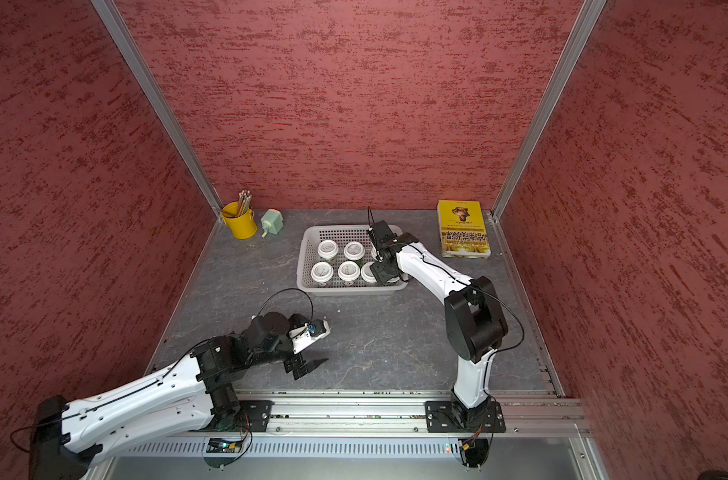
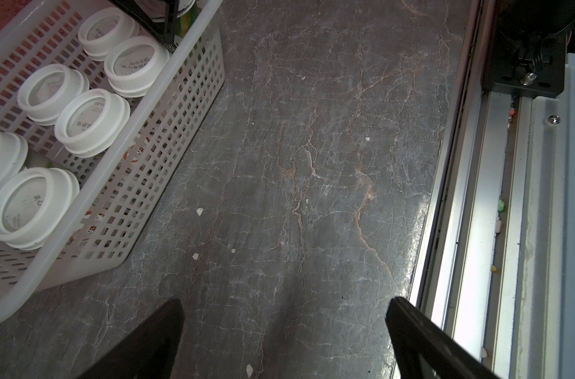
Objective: Put the yogurt in the basket
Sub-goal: Place the yogurt in the basket.
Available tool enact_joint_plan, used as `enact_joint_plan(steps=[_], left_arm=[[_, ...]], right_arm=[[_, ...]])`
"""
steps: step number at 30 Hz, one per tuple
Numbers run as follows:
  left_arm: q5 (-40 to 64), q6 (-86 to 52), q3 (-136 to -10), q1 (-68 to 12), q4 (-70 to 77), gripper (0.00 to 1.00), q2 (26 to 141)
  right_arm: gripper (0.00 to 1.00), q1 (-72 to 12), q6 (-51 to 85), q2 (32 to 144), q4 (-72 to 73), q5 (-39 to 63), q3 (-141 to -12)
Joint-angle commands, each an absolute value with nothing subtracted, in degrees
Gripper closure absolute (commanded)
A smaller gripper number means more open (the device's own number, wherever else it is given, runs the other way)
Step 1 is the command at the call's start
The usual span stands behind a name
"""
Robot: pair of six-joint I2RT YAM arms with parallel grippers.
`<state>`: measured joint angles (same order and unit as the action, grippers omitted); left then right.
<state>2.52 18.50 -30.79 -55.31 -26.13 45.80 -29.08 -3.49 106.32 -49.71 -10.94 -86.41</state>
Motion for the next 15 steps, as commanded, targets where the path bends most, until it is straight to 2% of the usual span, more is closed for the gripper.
enact_joint_plan(steps=[1,15], left_arm=[[2.2,19.2,-30.1,-55.7,-26.7,0.00,45.9],[2.1,19.4,-30.1,-55.8,-26.7,0.00,46.5]], right_arm=[[0.25,-28.6,-3.9,107.2,-47.8,-10.5,-85.7],[0.24,-28.5,-4.0,108.2,-47.3,-10.3,-85.6]])
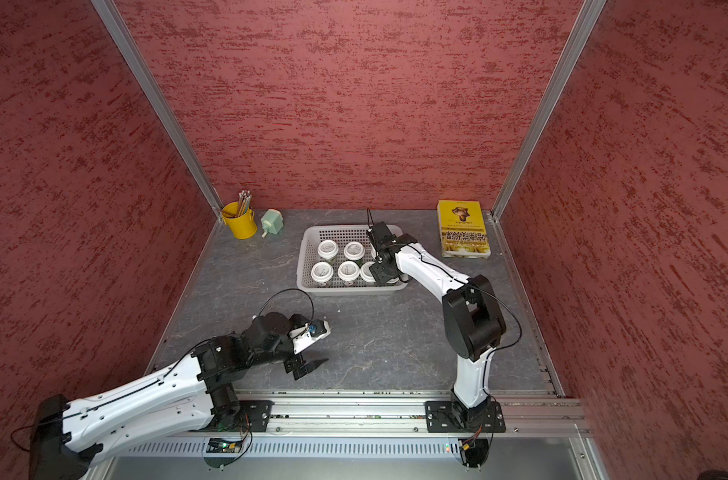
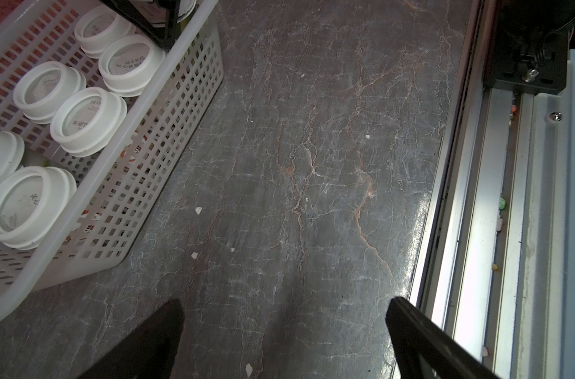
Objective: Put the yogurt in the basket
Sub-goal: Place the yogurt in the basket.
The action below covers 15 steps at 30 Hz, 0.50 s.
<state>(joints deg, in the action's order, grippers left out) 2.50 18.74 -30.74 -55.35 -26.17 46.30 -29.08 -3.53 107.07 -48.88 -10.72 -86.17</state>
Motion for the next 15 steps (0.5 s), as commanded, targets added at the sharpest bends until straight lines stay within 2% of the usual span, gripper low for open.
enact_joint_plan(steps=[1,15], left_arm=[[2.1,19.4,-30.1,-55.8,-26.7,0.00,46.5],[2.0,19.4,-30.1,-55.9,-26.8,0.00,46.4]], right_arm=[[0.24,-28.4,-4.0,108.4,-47.2,-10.2,-85.5],[0.23,-28.3,-4.3,109.6,-46.5,-10.3,-85.3]])
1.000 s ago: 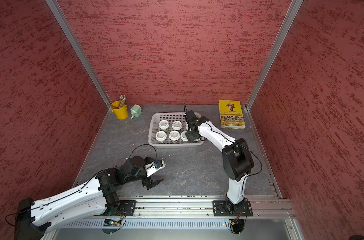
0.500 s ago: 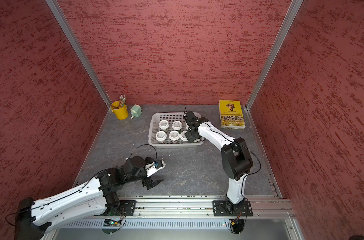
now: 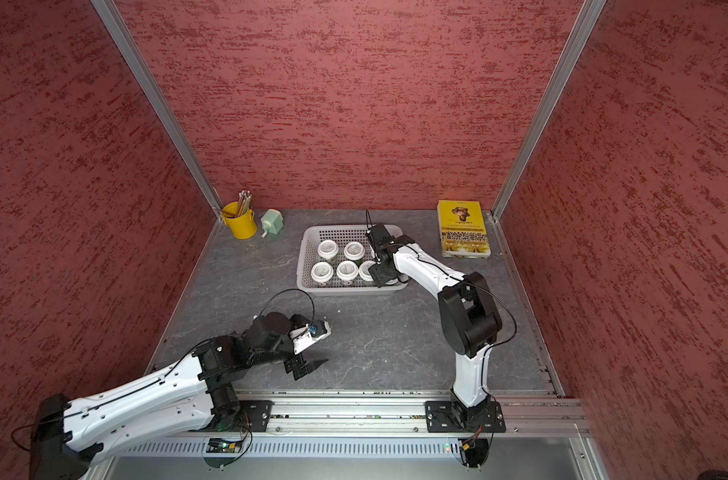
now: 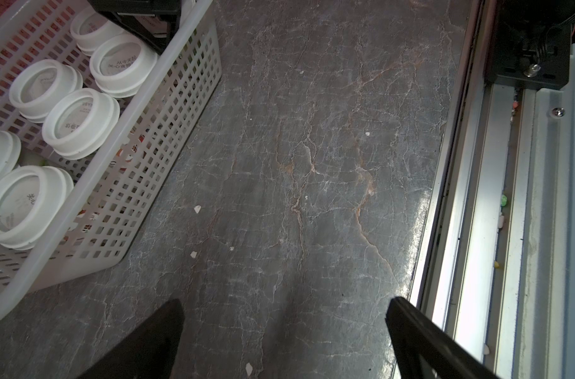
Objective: Put the yogurt in the basket
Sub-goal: Place the yogurt in the basket.
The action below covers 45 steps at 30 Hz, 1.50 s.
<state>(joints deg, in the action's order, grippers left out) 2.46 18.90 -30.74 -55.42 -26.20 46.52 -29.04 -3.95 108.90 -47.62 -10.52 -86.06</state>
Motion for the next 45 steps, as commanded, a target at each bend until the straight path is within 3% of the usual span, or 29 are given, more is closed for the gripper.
enact_joint_plan(steps=[1,8,22,45], left_arm=[[1.9,19.4,-30.0,-55.9,-26.8,0.00,46.4],[1.8,19.4,-30.0,-55.9,-26.6,0.00,46.6],[2.2,19.7,-30.0,-55.9,-26.6,0.00,47.1],[1.9,18.3,-30.8,-55.9,-26.0,0.00,45.3]], right_arm=[[0.22,-28.4,-4.4,109.7,-46.4,-10.2,-85.3],[0.16,-28.4,-4.3,109.9,-46.3,-10.3,-85.3],[0.14,-28.3,-4.4,108.8,-46.9,-9.9,-85.8],[0.14,-28.3,-4.6,92.8,-51.7,-2.2,-87.0]])
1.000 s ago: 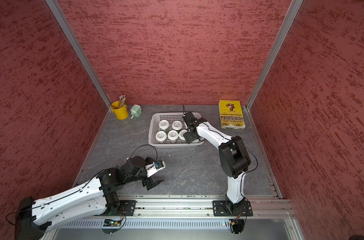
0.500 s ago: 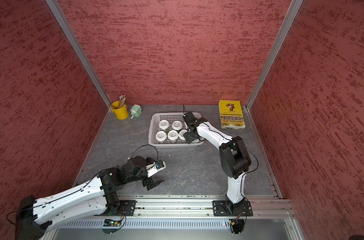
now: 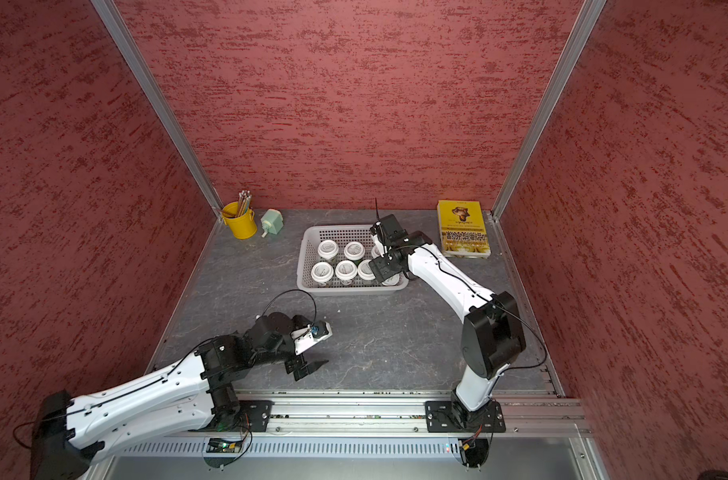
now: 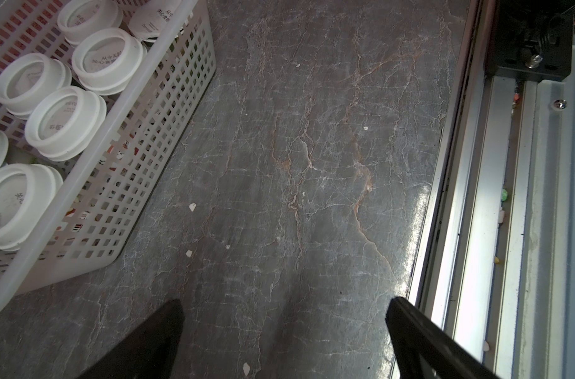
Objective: Put the yogurt in the basket
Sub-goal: Reset both arms
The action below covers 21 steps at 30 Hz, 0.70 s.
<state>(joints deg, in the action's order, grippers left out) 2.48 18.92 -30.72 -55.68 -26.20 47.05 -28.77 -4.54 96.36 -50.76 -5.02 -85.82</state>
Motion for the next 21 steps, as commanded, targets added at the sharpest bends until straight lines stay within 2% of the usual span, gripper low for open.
enact_joint_plan(steps=[1,5,9,12,15,18,21], left_arm=[[1.4,17.9,-31.1,-55.9,-25.8,0.00,44.4],[-4.7,16.8,-32.2,-55.7,-21.7,0.00,40.5],[-19.3,17.7,-31.1,-53.7,-8.2,0.00,37.9],[-30.3,16.9,-30.1,-47.8,2.2,0.00,39.1],[-36.3,13.7,-29.2,-38.7,6.3,0.00,41.1],[-35.4,11.4,-24.7,-29.6,14.3,0.00,42.4],[-27.7,8.1,-18.2,-20.0,22.3,0.00,42.6]], right_arm=[[0.14,-28.3,-4.4,91.4,-51.3,-1.8,-87.0],[0.09,-28.3,-3.1,84.9,-46.2,-1.9,-85.6],[0.02,-28.3,-1.3,74.3,-29.5,-10.4,-74.9],[0.02,-27.8,-0.6,68.0,-16.6,-19.0,-63.8],[0.02,-27.5,-1.6,63.8,-7.1,-25.8,-53.8],[0.01,-26.5,-3.8,60.8,3.8,-32.5,-42.8],[0.02,-24.2,-5.4,59.1,14.6,-36.6,-33.9]])
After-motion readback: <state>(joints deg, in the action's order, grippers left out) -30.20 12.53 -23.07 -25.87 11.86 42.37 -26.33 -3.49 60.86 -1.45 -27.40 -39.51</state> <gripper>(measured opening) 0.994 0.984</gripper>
